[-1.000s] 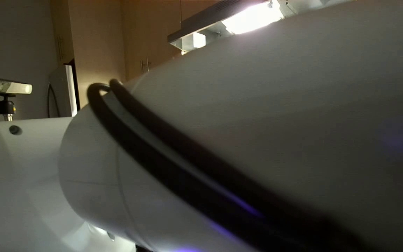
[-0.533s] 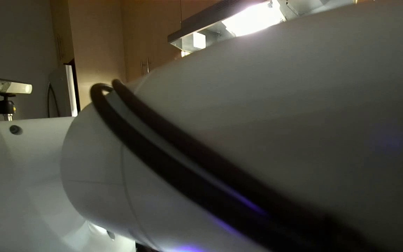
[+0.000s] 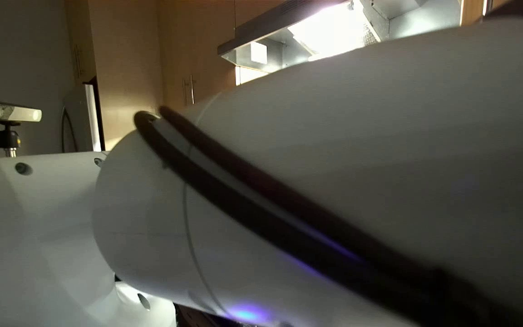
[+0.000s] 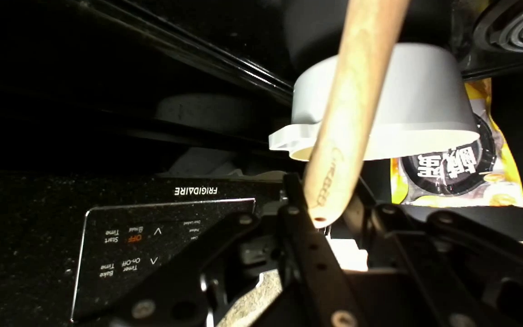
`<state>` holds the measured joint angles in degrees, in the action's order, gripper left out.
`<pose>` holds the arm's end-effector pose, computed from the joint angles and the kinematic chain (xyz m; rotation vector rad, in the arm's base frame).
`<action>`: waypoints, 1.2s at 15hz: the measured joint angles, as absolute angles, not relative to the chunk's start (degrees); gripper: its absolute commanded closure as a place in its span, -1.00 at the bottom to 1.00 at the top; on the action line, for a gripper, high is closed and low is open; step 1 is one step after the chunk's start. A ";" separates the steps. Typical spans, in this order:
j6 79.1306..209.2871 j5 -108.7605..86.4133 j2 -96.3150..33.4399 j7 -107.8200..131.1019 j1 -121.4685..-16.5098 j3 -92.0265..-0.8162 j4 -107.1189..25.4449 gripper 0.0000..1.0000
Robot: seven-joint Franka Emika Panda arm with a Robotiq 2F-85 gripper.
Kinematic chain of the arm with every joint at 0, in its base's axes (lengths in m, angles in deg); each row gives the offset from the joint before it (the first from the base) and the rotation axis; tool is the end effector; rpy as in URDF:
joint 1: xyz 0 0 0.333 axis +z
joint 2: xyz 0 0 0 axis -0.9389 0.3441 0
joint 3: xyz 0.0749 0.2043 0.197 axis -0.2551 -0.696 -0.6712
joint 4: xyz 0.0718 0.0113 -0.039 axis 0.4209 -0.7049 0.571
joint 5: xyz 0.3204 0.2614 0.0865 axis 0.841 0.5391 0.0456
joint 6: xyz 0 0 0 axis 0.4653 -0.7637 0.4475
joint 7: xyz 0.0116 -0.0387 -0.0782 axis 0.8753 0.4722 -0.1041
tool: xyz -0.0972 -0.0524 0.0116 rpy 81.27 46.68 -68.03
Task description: Stir the contents of the pan with the wooden spoon
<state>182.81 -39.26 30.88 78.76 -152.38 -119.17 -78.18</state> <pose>0.5687 -0.0224 0.1721 -2.1027 -0.9552 -1.2602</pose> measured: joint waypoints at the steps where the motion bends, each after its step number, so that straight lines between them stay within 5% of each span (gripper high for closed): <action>1: 182.83 -39.19 30.88 78.76 -152.06 -119.40 -77.96 0.79; 18: 182.77 -37.20 30.89 78.76 -150.47 -118.74 -72.60 0.79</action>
